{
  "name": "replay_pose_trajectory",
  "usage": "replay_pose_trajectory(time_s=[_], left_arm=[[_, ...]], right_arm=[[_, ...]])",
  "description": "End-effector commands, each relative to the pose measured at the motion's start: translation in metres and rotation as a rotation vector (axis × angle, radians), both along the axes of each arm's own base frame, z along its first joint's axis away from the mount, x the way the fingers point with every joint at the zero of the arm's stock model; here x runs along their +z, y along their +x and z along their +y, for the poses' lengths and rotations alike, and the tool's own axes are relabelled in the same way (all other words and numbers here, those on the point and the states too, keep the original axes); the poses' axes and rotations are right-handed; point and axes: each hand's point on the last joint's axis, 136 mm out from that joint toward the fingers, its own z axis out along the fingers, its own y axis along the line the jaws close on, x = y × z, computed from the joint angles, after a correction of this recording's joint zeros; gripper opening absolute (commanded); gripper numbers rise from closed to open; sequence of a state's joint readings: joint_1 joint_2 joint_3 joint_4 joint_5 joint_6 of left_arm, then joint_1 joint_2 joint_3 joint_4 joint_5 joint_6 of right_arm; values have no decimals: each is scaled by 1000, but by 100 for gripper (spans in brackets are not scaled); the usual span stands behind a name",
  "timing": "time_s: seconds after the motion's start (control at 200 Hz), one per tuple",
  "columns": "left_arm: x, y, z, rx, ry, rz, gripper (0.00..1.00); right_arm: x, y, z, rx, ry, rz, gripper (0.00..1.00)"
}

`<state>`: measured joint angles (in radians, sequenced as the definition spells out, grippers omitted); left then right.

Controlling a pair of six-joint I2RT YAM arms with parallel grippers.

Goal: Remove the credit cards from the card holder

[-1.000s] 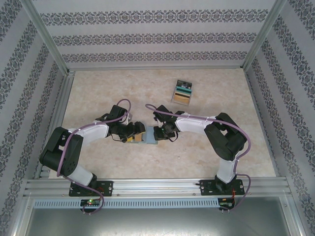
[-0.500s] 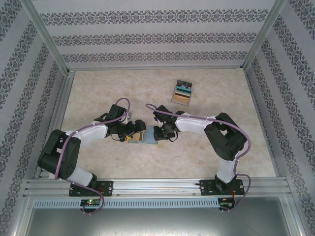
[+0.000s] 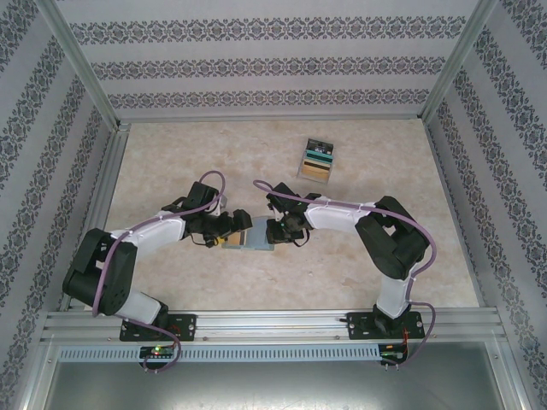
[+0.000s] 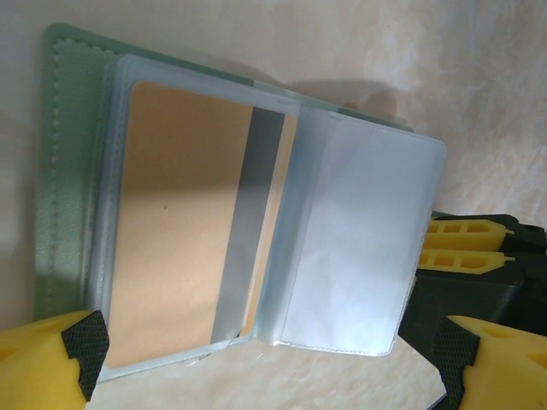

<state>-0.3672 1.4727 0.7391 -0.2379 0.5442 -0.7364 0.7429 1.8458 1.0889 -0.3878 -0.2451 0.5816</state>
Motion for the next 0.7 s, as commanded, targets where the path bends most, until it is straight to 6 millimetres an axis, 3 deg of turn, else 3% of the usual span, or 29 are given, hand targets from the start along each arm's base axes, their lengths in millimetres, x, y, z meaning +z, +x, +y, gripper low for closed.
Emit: replay_pose_trajectory(time_s=[0.0, 0.165, 0.345, 0.505, 0.605, 0.694], left_arm=[[16, 1, 5, -16, 39, -46, 99], [17, 5, 15, 6, 62, -57, 95], [3, 7, 21, 20, 89, -14, 59], [-12, 9, 27, 21, 130, 18, 30], [-20, 10, 29, 16, 145, 37, 19], [-25, 12, 29, 12, 155, 48, 17]], right_arm=[[2, 2, -6, -32, 1, -9, 21], [25, 13, -6, -70, 40, -59, 21], [52, 23, 12, -98, 136, -95, 21], [60, 26, 34, -86, 228, -68, 20], [60, 26, 50, -72, 292, -34, 18], [58, 28, 58, -80, 325, -14, 18]])
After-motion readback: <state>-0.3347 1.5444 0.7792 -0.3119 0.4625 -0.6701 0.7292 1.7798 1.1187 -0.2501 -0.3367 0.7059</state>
